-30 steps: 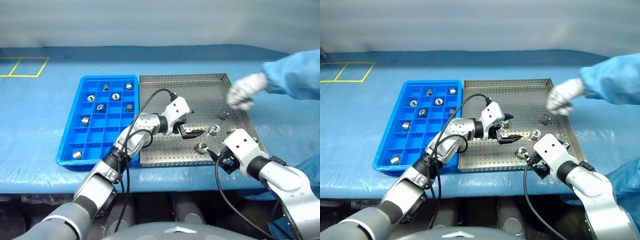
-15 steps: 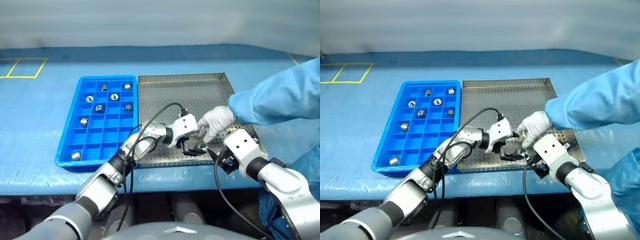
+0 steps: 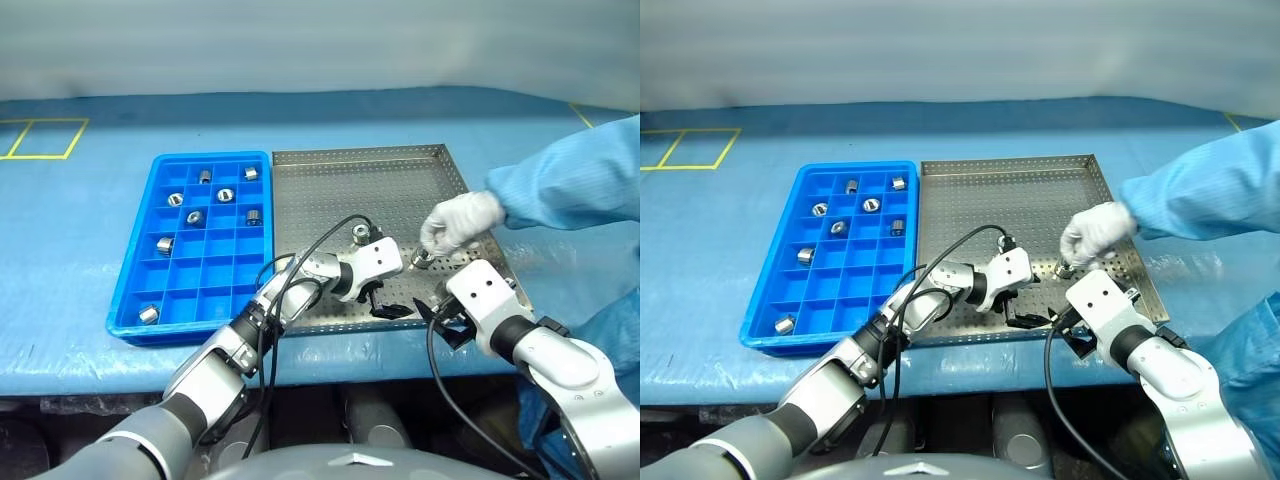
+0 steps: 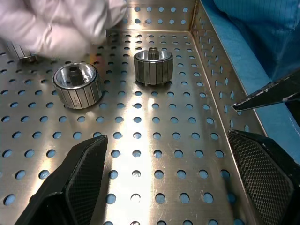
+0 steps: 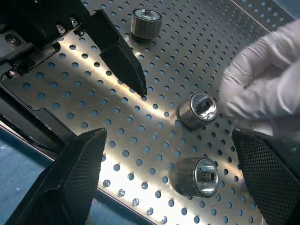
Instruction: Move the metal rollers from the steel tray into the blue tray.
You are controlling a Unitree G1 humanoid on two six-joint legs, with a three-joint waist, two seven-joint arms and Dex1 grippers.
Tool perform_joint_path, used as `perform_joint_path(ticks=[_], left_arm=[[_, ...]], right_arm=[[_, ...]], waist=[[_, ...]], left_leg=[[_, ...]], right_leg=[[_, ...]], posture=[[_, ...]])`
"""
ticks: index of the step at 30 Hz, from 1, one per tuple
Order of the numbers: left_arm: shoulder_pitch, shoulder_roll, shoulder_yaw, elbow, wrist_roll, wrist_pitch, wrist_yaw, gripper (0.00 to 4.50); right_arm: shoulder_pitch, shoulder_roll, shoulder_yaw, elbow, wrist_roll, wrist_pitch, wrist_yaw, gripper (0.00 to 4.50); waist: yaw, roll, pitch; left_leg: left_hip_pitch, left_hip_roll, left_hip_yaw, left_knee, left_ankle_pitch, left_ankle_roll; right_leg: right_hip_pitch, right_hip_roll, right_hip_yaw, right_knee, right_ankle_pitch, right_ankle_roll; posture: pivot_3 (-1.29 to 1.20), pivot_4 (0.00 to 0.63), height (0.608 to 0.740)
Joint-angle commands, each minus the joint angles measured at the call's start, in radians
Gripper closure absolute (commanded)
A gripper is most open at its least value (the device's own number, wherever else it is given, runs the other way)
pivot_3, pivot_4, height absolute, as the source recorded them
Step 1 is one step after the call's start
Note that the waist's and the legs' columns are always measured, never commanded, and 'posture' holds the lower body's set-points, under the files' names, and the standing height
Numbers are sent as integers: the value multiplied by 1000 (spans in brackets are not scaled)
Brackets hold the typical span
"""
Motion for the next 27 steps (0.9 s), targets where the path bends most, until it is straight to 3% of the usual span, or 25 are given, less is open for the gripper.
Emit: perform_joint_path(ticks=[1,19,27], left_arm=[[-5,-11,17,3,4,-20,2,28],[17,6,119,-102,-27,-9,45,28],[93,99,190,-306,-49,73,79,28]], right_arm=[[-18,-3,-3,-17,-6,-17,-6,0],[-55,-15,17,6,-4,-25,6,0],[-64,-10,37,19,-6,-38,5,0]], waist=[[0,0,0],[4,0,0],[4,0,0]], left_leg=[[0,0,0,0,0,0],[0,0,0,0,0,0],[1,2,0,-1,0,0]], right_leg=[[0,0,0,0,0,0],[0,0,1,0,0,0],[0,3,3,1,0,0]], posture=[[-175,150,740],[-145,150,740],[-123,150,740]])
